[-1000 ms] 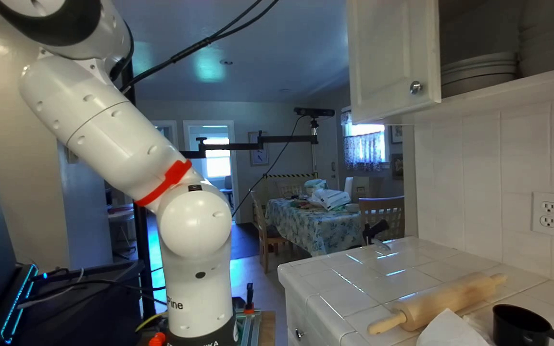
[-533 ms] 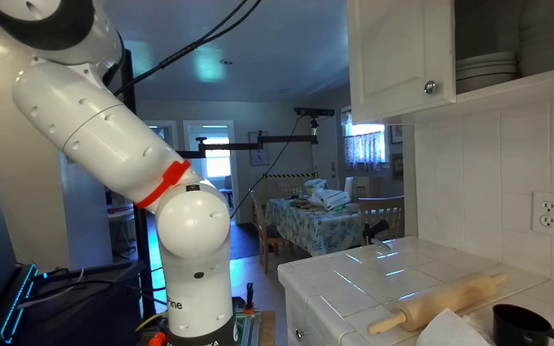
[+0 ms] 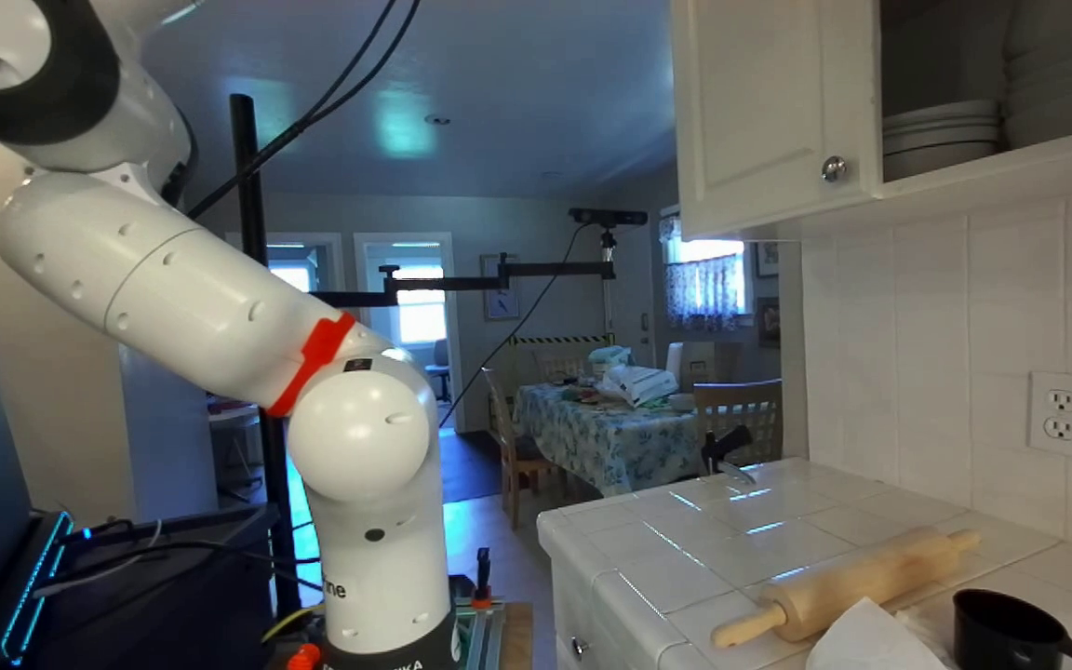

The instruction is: Close the cabinet door

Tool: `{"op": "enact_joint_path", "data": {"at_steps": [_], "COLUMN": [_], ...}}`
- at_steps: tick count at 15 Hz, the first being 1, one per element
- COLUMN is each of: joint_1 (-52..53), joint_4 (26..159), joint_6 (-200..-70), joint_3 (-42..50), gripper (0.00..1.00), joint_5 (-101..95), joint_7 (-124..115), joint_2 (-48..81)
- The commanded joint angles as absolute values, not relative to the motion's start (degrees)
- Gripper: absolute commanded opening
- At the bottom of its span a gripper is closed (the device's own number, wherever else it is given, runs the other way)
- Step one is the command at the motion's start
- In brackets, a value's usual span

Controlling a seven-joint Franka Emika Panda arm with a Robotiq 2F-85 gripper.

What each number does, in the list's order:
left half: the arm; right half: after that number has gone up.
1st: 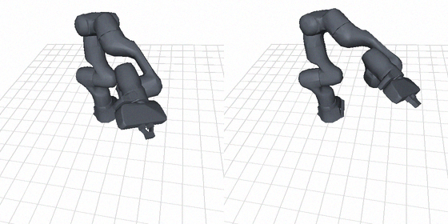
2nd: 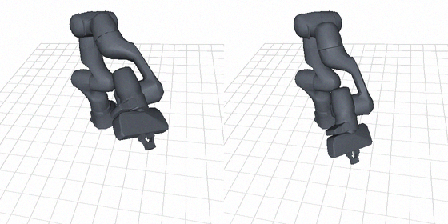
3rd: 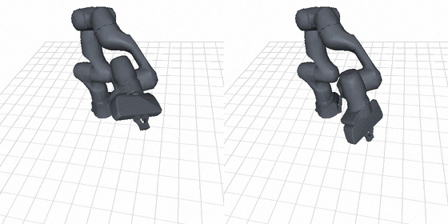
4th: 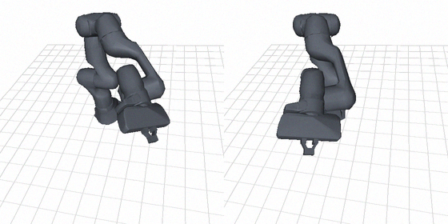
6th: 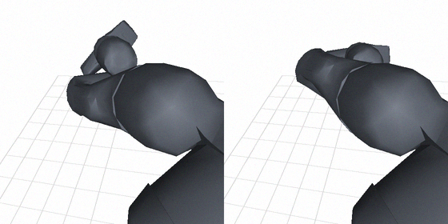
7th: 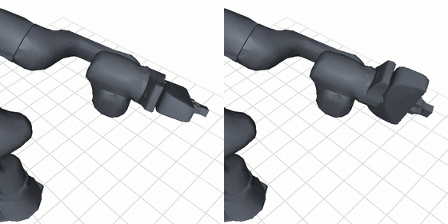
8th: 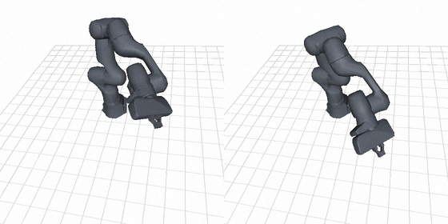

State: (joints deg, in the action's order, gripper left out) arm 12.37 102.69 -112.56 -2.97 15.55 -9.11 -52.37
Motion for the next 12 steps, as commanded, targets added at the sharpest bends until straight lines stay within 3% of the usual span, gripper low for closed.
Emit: {"op": "enact_joint_path", "data": {"at_steps": [1, 12], "joint_1": [9.95, 8.4], "joint_4": [102.02, 102.65], "joint_6": [-101.12, -96.25], "joint_3": [-3.25, -2.92], "gripper": [1.0, 1.0], "joint_5": [18.35, 21.8], "joint_7": [-14.41, -14.67], "joint_2": [-55.78, -57.32]}}
